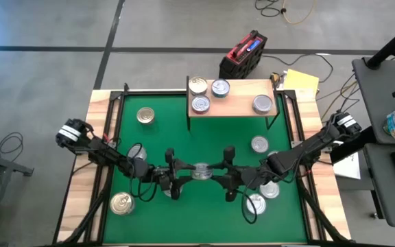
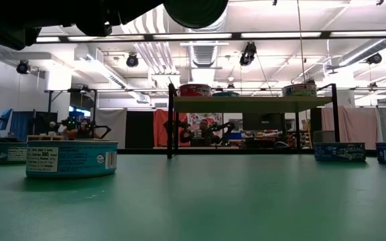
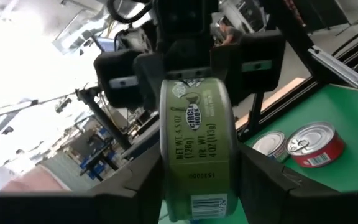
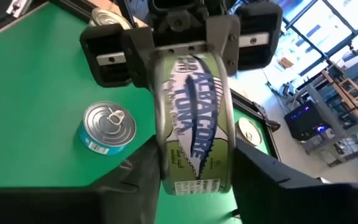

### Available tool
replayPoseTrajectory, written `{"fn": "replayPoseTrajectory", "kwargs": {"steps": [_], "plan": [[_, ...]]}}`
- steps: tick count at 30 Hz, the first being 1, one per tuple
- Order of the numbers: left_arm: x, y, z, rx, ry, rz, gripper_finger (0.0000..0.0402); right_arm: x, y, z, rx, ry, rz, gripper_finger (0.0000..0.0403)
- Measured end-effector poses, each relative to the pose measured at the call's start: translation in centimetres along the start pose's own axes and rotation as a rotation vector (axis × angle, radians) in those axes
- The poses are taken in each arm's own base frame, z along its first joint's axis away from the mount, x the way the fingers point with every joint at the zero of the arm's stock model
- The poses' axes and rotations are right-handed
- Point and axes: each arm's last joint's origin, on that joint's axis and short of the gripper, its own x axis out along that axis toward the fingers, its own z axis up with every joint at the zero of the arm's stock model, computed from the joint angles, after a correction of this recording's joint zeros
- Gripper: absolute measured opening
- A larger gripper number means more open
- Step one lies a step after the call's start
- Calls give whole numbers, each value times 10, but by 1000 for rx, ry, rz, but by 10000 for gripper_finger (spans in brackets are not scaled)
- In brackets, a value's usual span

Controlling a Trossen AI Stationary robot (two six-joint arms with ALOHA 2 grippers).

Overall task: Stack canned seafood by type on shelf
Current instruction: Put the green tuna can on the shelf

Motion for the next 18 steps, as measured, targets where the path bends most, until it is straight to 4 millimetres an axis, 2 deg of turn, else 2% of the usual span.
{"fn": "replayPoseTrajectory", "kwargs": {"steps": [7,11,18], "plan": [[-2,2,-5,-41,107,103,189,-3,-4,1,-23,48,-2,137],[-3,2,-7,-51,127,121,206,-8,-8,3,-35,150,-23,137],[-5,6,-11,-127,228,255,227,-24,-25,6,-80,329,-89,137]]}}
